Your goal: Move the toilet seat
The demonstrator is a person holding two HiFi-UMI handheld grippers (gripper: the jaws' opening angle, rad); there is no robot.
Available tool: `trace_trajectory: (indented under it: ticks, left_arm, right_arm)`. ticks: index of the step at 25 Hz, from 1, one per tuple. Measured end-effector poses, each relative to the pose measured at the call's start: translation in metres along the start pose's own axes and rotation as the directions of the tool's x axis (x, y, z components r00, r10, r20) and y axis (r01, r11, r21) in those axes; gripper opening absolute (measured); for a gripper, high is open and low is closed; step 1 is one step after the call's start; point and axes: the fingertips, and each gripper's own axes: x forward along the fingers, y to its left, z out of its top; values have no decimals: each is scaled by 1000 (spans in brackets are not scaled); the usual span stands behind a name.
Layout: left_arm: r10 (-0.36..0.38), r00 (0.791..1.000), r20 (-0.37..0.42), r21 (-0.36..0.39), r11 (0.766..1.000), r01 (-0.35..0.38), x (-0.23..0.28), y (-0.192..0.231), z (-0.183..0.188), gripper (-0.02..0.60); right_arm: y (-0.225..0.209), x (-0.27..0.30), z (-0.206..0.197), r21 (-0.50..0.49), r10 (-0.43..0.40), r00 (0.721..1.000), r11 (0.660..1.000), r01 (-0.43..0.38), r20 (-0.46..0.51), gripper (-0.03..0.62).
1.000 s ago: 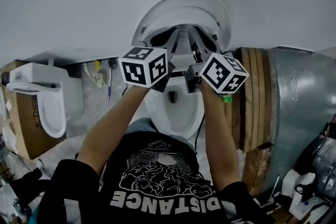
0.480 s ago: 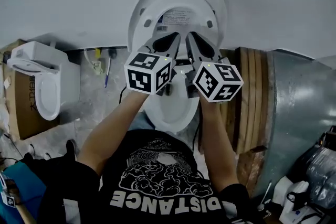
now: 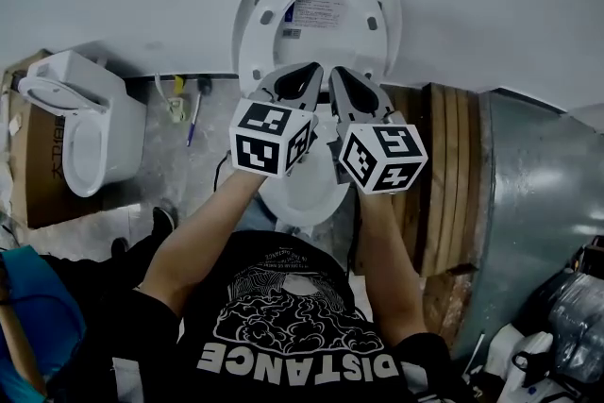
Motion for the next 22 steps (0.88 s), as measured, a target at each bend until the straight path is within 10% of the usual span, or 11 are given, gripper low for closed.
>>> trace_trajectory:
  ticks: [22]
  left_arm:
    - [1, 1000, 3, 91, 996, -1, -50, -52, -20, 12]
  right_arm:
    - [24, -61, -26, -70, -18, 1000, 997, 18, -11, 18]
